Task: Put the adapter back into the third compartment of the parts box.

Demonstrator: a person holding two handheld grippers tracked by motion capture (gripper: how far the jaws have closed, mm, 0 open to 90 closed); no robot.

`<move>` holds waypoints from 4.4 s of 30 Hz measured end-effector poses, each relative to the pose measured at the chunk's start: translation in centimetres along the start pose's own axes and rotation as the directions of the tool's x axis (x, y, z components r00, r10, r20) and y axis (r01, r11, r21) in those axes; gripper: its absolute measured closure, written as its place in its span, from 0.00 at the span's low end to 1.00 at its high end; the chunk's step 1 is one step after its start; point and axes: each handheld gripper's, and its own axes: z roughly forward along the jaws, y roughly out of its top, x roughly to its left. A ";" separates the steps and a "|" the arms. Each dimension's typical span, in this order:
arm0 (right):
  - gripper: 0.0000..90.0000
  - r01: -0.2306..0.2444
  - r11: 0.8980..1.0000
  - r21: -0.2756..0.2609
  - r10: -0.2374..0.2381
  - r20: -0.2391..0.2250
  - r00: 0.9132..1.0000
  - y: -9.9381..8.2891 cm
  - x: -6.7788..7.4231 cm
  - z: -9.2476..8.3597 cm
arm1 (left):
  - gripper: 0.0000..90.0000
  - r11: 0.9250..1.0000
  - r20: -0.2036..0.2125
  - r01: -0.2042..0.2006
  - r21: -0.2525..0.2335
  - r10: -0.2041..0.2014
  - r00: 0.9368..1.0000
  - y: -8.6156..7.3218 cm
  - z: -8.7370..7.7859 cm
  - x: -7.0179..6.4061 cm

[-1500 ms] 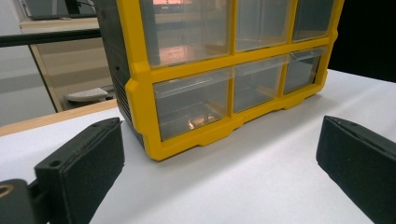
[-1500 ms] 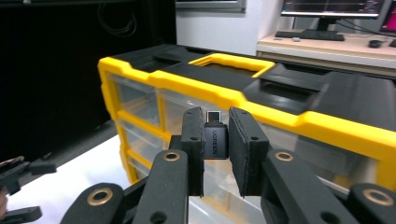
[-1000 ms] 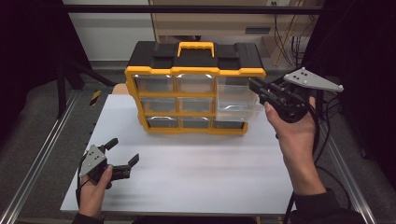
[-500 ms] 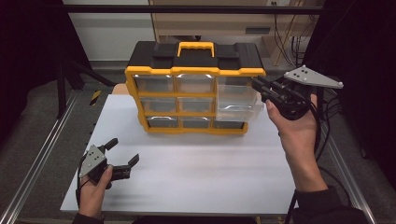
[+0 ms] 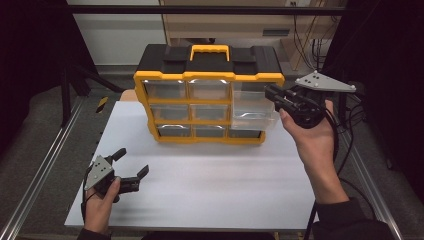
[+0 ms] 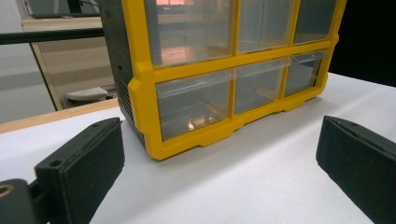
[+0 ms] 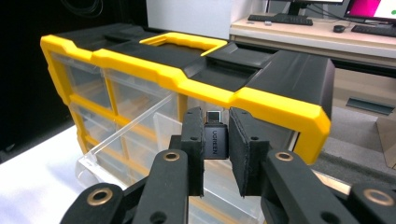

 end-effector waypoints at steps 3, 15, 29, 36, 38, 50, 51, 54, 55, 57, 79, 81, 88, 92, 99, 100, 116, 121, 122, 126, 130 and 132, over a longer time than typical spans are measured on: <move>0.85 0.011 1.000 0.012 -0.011 -0.002 1.000 0.0 0.1 0.2 | 0.01 1.000 0.004 -0.003 0.003 0.003 1.000 0.0 0.2 -0.1; 0.85 0.018 0.998 0.054 -0.018 -0.002 1.000 0.0 0.2 0.7 | 0.01 1.000 0.005 -0.002 0.001 0.002 1.000 0.0 0.1 0.0; 0.85 0.023 0.995 0.095 -0.023 -0.007 1.000 -0.1 0.3 1.3 | 0.01 1.000 0.005 -0.002 0.003 0.002 1.000 0.0 0.2 -0.1; 0.85 0.017 0.992 0.128 -0.016 -0.008 1.000 -0.3 0.1 1.7 | 0.01 1.000 -0.002 0.000 0.002 0.000 1.000 0.0 0.0 0.0; 0.85 0.016 0.991 0.133 -0.015 -0.008 1.000 -0.3 0.1 1.8 | 0.01 1.000 -0.001 -0.002 0.001 0.002 1.000 0.0 0.0 0.0; 0.78 -0.006 0.997 0.078 0.007 -0.018 1.000 -0.2 0.2 1.8 | 0.01 1.000 -0.001 0.000 0.000 0.000 1.000 0.0 0.0 0.0; 0.76 -0.005 0.997 0.073 0.006 -0.016 1.000 -0.1 0.3 1.7 | 0.01 1.000 0.000 -0.002 0.001 0.002 1.000 0.0 0.0 0.0; 0.73 -0.009 0.999 0.037 0.009 -0.016 1.000 0.0 0.4 1.6 | 0.01 1.000 0.003 -0.004 0.002 0.004 1.000 0.0 0.1 -0.1; 0.71 -0.011 1.000 0.021 0.011 -0.014 1.000 0.1 0.4 1.5 | 0.01 1.000 0.003 -0.004 0.003 0.004 1.000 0.0 0.1 -0.1; 0.66 -0.015 1.000 -0.005 0.015 -0.013 1.000 0.1 0.5 1.5 | 0.01 1.000 0.000 -0.006 0.003 0.006 1.000 0.0 0.0 0.0; 0.05 -0.003 0.979 -0.204 0.009 0.031 0.999 -0.4 1.2 1.3 | 0.01 1.000 -0.013 0.001 0.000 -0.001 1.000 0.0 0.0 0.2; 0.05 -0.009 0.978 -0.207 0.015 0.029 0.999 -0.4 1.2 1.2 | 0.01 1.000 -0.014 -0.001 0.001 0.001 1.000 0.0 0.0 0.2; 0.04 -0.023 0.976 -0.215 0.028 0.020 0.999 -0.2 1.1 0.9 | 0.01 1.000 -0.017 0.001 0.000 -0.001 1.000 0.0 -0.1 0.2; 0.04 -0.024 0.975 -0.222 0.026 0.009 1.000 0.0 1.1 0.5 | 0.01 1.000 -0.016 -0.005 0.001 0.005 1.000 0.0 0.0 0.1; 0.04 -0.017 0.974 -0.228 0.020 0.011 1.000 0.0 1.2 -0.3 | 0.01 1.000 -0.019 -0.004 0.000 0.004 1.000 0.0 -0.1 0.1; 0.04 -0.014 0.973 -0.230 0.017 0.011 1.000 0.0 1.2 -0.5 | 0.01 1.000 -0.019 -0.004 0.000 0.004 1.000 0.0 -0.1 0.1; 0.05 -0.024 0.969 -0.245 0.029 0.017 0.999 -1.7 1.5 -2.6 | 0.01 1.000 -0.018 -0.008 0.002 0.008 1.000 0.0 -0.1 0.1; 0.05 -0.021 0.970 -0.240 0.026 0.018 0.999 -2.3 1.5 -3.1 | 0.01 1.000 -0.018 -0.008 0.001 0.008 1.000 0.1 -0.2 0.1; 0.05 -0.027 0.971 -0.239 0.032 0.017 0.999 -2.5 1.5 -3.2 | 0.01 1.000 -0.018 -0.008 0.002 0.008 1.000 0.1 -0.2 0.1; 0.05 -0.034 0.972 -0.230 0.041 0.024 0.999 -3.3 1.1 -3.4 | 0.01 1.000 -0.019 -0.006 0.001 0.006 1.000 0.0 -0.2 0.1; 0.05 -0.037 0.976 -0.214 0.043 0.022 0.999 -4.2 1.2 -3.7 | 0.01 1.000 -0.019 -0.006 0.000 0.006 1.000 0.1 -0.2 0.1; 0.05 -0.038 0.977 -0.210 0.043 0.021 0.999 -4.7 1.2 -3.9 | 0.01 1.000 -0.020 -0.006 0.001 0.006 1.000 0.0 -0.2 0.1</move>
